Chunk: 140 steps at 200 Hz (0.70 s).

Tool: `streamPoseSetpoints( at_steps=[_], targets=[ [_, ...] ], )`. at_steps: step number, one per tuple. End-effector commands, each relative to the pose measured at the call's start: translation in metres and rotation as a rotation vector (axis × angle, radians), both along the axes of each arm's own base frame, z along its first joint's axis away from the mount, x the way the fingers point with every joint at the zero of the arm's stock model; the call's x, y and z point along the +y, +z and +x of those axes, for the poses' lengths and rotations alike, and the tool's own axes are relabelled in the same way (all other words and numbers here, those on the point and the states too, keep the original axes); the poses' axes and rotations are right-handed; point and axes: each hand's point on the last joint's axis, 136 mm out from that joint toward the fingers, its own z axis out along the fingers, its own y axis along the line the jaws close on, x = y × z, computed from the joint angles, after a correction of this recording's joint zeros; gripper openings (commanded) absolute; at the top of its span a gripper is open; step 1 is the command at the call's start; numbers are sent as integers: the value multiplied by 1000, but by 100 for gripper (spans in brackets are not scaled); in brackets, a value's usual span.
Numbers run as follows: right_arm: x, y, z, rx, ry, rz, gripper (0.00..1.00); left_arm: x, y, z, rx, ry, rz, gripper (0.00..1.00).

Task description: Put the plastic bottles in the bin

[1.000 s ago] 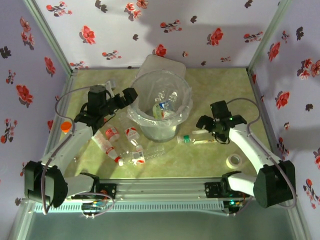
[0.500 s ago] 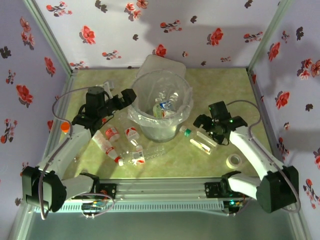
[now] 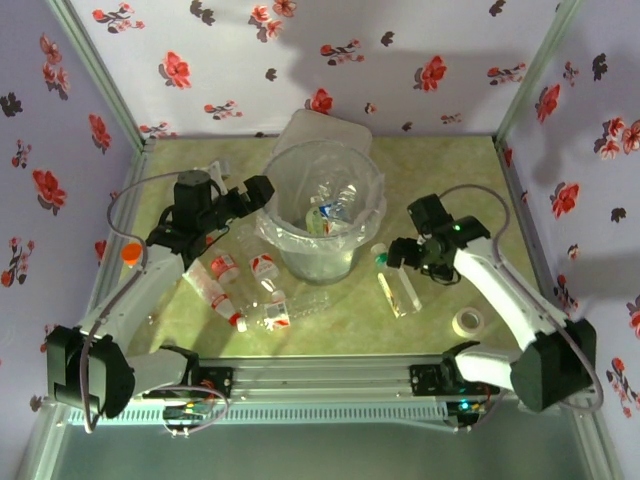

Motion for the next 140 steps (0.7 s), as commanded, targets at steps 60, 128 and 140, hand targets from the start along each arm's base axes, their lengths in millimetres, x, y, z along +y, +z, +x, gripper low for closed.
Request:
streamPoseSetpoints(
  at_steps=[60, 128, 140],
  targets=[
    [34, -72, 2, 131, 131, -11, 98, 6, -14, -5, 31, 0, 62, 100],
    [23, -87, 4, 145, 77, -66, 68, 8, -13, -5, 25, 2, 61, 100],
    [21, -79, 5, 129, 70, -67, 65, 9, -13, -5, 24, 4, 62, 100]
  ],
)
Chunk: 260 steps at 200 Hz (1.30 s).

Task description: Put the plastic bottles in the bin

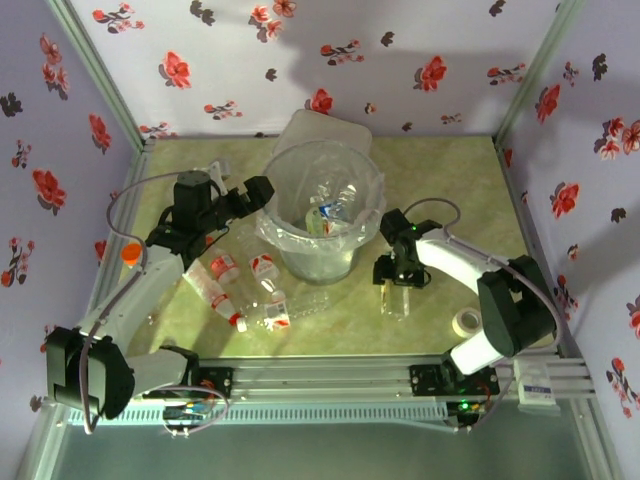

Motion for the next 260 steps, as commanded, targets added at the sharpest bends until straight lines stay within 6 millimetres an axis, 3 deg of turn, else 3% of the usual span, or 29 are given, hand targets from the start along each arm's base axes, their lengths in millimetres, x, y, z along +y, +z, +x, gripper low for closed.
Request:
streamPoseSetpoints(
  at_steps=[1, 40, 62, 104, 129, 153, 174, 218, 237, 260],
  targets=[
    [-8, 11, 5, -39, -28, -21, 65, 9, -13, -4, 24, 5, 58, 100],
    [-22, 47, 8, -102, -58, -17, 61, 9, -19, -2, 35, 8, 59, 100],
    [-34, 79, 11, -167, -91, 7, 57, 8, -20, 0, 34, 6, 59, 100],
    [-58, 183, 31, -393, -147, 54, 55, 5, -23, 3, 40, -7, 65, 100],
    [-51, 249, 50, -549, -145, 122, 55, 4, -20, 5, 32, -9, 58, 100],
    [-28, 308, 74, -693, -142, 274, 55, 3, -18, 6, 30, -10, 50, 100],
    [8, 340, 94, -762, -110, 410, 54, 2, -16, 5, 28, -7, 37, 100],
    [109, 368, 112, -785, 91, 505, 54, 1, -15, 5, 32, -5, 21, 99],
    [137, 372, 116, -798, 128, 535, 54, 0, -16, 5, 32, -4, 18, 100],
    [164, 358, 123, -757, 149, 552, 54, -1, -15, 5, 31, -5, 14, 99]
  ],
)
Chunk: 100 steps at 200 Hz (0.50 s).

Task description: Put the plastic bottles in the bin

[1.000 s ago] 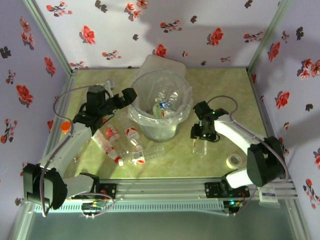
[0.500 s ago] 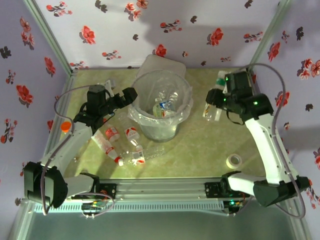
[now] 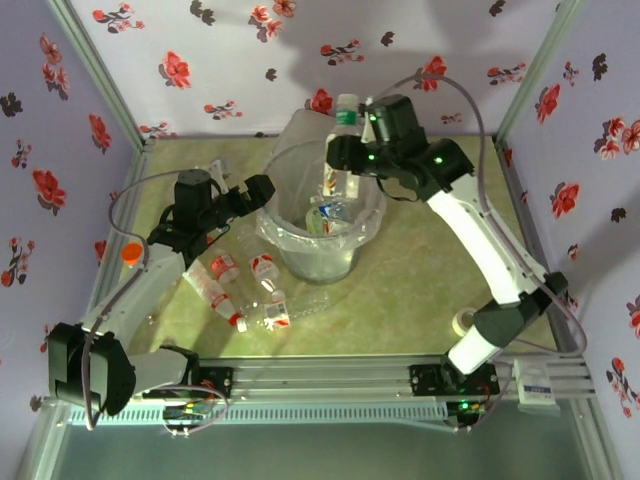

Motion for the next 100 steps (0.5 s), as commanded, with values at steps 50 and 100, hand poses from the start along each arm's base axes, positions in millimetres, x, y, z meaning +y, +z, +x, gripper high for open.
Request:
streamPoseSetpoints(
  at_steps=[50, 100],
  targets=[
    [69, -54, 9, 133, 104, 15, 54, 0, -15, -1, 41, 4, 21, 99],
    [87, -112, -5, 274, 141, 29, 55, 1, -16, 1, 40, 11, 19, 99]
  ],
)
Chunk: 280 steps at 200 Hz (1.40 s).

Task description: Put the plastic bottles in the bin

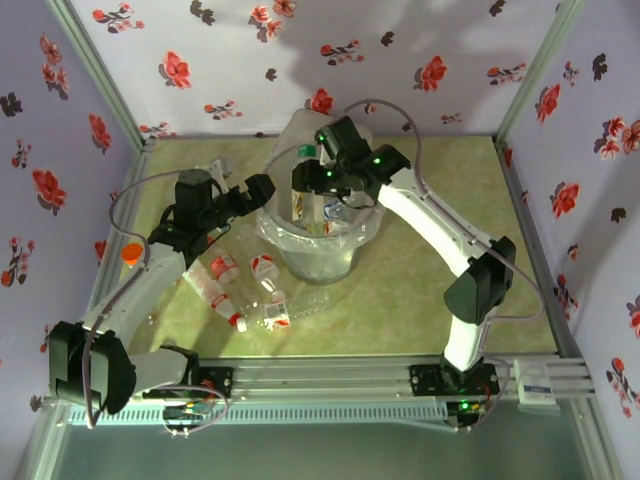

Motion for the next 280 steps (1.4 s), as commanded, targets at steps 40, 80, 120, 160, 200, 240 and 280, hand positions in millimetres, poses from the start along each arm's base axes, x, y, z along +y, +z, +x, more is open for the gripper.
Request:
streamPoseSetpoints(
  at_steps=[40, 80, 120, 160, 200, 240, 280],
  targets=[
    [24, -25, -18, 116, 55, 89, 71, 1, -14, 2, 33, 7, 27, 99],
    [1, -7, -21, 50, 50, -4, 87, 0, -12, 2, 27, 3, 28, 99],
    [-15, 1, -20, -3, 39, -66, 78, 0, -13, 3, 30, 4, 29, 99],
    [-4, -24, -23, 59, 85, -84, 58, 0, -10, 2, 23, 4, 28, 99],
    [-7, 18, -21, -77, 92, -30, 56, 3, -2, -1, 13, 0, 55, 100],
    [-64, 101, -29, -306, 3, -85, 73, 12, 27, -5, -51, 2, 149, 100],
    [-126, 96, -20, -294, -151, -64, 84, 37, 59, -10, -99, 68, 230, 100]
  ],
)
